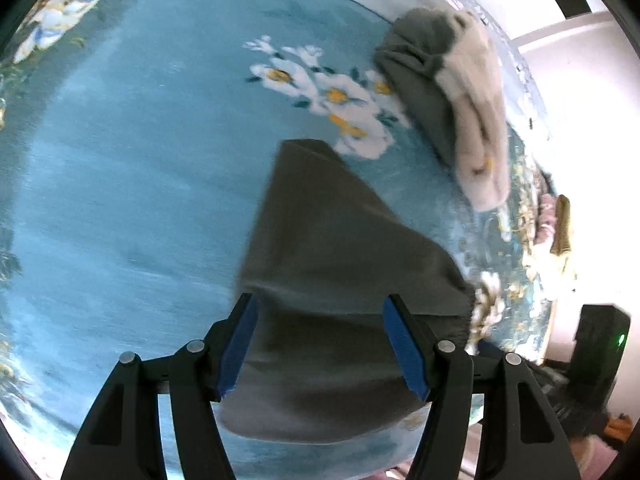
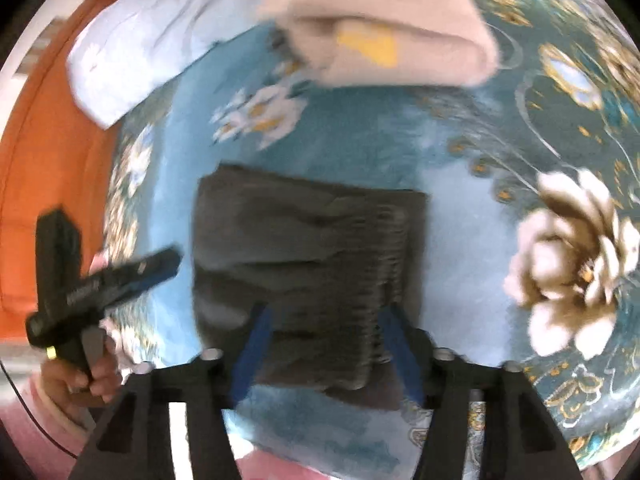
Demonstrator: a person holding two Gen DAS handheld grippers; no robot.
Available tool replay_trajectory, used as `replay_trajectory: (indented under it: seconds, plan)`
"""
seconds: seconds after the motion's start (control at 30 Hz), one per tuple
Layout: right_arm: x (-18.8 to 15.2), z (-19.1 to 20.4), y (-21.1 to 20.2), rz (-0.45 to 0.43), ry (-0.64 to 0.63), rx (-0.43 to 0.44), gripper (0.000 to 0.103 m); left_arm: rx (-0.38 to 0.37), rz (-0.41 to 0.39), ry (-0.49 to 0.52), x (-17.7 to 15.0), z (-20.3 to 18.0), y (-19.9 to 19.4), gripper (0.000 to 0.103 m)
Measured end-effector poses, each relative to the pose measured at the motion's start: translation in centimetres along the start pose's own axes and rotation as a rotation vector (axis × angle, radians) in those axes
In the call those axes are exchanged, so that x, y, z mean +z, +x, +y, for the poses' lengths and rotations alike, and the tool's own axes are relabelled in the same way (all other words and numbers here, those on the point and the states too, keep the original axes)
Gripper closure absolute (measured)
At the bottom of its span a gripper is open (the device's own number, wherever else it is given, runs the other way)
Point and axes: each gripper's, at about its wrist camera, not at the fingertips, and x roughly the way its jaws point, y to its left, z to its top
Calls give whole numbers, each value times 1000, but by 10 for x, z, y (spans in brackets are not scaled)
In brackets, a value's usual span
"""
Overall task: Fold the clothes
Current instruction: 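Fold the sweatpants over with the right gripper while the left gripper holds the bundle, then grasp the folded grey sweatpants bundle with both grippers and lift it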
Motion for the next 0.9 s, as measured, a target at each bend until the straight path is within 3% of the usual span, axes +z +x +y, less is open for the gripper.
replay_trajectory:
  seconds: [0.1,0.3,0.47,0.53,0.6,0.77,0.9]
  plan:
    - [2,-25,15,31,135,28,37,53,31,-9,-1,16,12,37]
    - [0,-51,37,43,217,62,28,45,79,15,-7,28,34,36]
    - [1,-52,37,30,202,115,23,-67,84,5,-10,29,37,34]
    - [0,-50,40,31,190,122,19,-55,93,18,-12,29,41,33]
    - [-1,-49,43,37,189,132,16,-54,105,10,-14,32,47,22]
    - [-3,-43,52,50,164,160,4,-83,119,-37,-17,42,54,15]
    - [-4,-45,59,54,154,157,0,-111,115,-31,-17,42,53,15]
